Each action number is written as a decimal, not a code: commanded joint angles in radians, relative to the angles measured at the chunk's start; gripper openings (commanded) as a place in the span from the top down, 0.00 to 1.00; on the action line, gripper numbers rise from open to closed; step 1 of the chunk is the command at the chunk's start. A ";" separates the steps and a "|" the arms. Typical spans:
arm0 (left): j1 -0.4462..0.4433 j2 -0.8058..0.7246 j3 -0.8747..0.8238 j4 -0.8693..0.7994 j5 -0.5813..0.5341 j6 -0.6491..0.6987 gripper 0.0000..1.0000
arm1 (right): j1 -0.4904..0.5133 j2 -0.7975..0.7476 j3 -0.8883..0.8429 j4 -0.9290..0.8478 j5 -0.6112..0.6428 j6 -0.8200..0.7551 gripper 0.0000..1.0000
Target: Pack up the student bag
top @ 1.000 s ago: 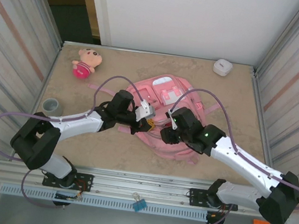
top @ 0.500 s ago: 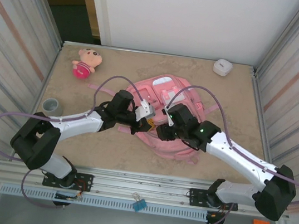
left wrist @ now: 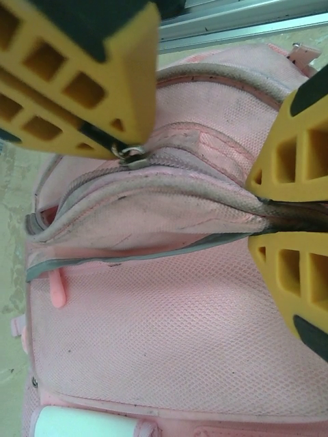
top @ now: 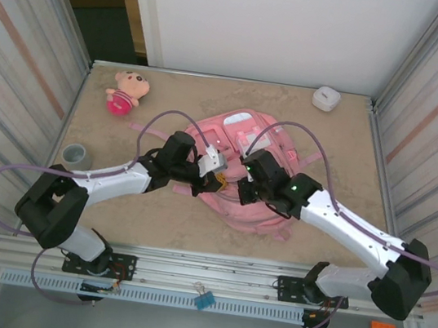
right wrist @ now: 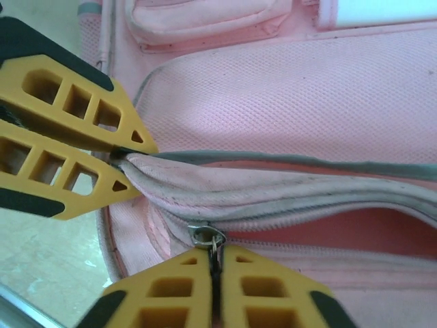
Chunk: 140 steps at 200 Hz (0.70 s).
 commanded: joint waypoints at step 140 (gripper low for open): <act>0.125 -0.387 -0.090 -0.340 -0.221 0.102 0.43 | -0.095 -0.004 -0.153 0.255 -0.506 0.082 1.00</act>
